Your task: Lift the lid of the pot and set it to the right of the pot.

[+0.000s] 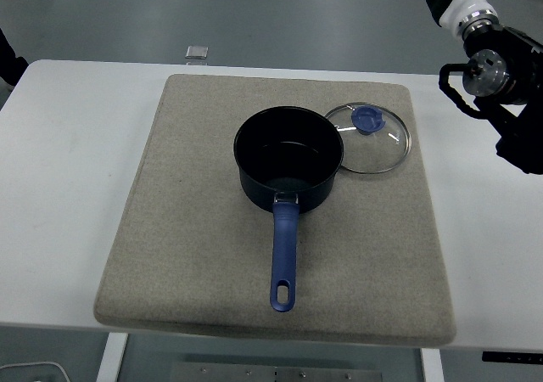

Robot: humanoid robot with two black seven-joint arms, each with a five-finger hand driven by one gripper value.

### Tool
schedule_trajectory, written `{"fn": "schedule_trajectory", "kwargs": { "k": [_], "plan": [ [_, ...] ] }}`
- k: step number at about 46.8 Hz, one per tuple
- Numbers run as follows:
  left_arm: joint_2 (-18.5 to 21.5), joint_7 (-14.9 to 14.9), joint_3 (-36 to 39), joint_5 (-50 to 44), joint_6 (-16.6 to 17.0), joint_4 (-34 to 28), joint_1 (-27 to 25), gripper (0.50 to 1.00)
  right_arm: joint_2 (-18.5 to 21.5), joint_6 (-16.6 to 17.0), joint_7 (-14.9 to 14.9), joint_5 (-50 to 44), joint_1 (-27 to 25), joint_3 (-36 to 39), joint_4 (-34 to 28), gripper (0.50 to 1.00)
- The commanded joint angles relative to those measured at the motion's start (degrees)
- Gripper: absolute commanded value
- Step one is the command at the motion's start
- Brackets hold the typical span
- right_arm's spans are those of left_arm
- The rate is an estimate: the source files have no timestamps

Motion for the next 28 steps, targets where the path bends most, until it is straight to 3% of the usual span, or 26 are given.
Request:
{"fn": "schedule_trajectory", "kwargs": {
  "k": [1,28],
  "plan": [
    [0.0,0.0,0.0,0.0,0.0,0.0,0.0,1.000,0.2,1.1,0.5,1.1,-1.1,0.8,0.0,0.903],
    [0.0,0.0,0.0,0.0,0.0,0.0,0.0,1.000,1.0,5.7,2.8,-0.3,-5.8,3.6,0.2,0.903]
  ]
}}
